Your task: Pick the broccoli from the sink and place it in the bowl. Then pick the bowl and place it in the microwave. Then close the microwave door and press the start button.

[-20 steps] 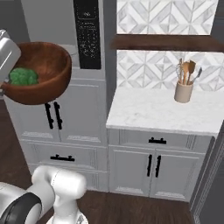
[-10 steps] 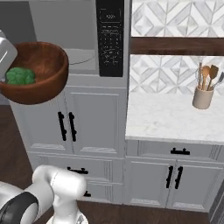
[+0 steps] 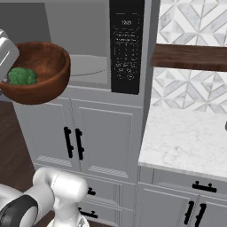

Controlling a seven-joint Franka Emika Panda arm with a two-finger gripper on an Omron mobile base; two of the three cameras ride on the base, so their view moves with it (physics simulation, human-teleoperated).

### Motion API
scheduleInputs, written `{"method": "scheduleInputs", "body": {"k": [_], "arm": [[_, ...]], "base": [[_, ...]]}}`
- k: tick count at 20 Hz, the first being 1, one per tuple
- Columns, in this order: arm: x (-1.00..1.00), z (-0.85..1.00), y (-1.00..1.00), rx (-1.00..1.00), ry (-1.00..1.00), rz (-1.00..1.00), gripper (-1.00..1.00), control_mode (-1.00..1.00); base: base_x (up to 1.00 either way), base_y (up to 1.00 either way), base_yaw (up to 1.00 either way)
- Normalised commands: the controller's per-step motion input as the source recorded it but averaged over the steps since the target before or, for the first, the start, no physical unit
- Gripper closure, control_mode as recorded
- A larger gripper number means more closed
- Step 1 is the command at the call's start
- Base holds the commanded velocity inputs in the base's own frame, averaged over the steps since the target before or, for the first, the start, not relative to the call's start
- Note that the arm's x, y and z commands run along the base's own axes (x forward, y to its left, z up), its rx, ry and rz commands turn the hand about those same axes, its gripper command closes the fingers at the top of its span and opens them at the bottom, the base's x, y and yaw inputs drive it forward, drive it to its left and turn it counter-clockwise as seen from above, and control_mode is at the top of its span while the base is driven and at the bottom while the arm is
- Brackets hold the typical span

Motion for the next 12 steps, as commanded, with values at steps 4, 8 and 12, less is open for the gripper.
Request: {"method": "scheduleInputs", "body": {"k": [4, 8, 12], "arm": [[0.00, 0.00, 0.00, 0.00, 0.00, 0.00, 1.00, 1.00], [0.00, 0.00, 0.00, 0.00, 0.00, 0.00, 1.00, 1.00], [0.64, -0.11, 0.01, 0.00, 0.00, 0.00, 1.00, -1.00]], "base": [[0.25, -0.30, 0.04], [0.38, -0.11, 0.00], [0.14, 0.00, 0.00]]}}
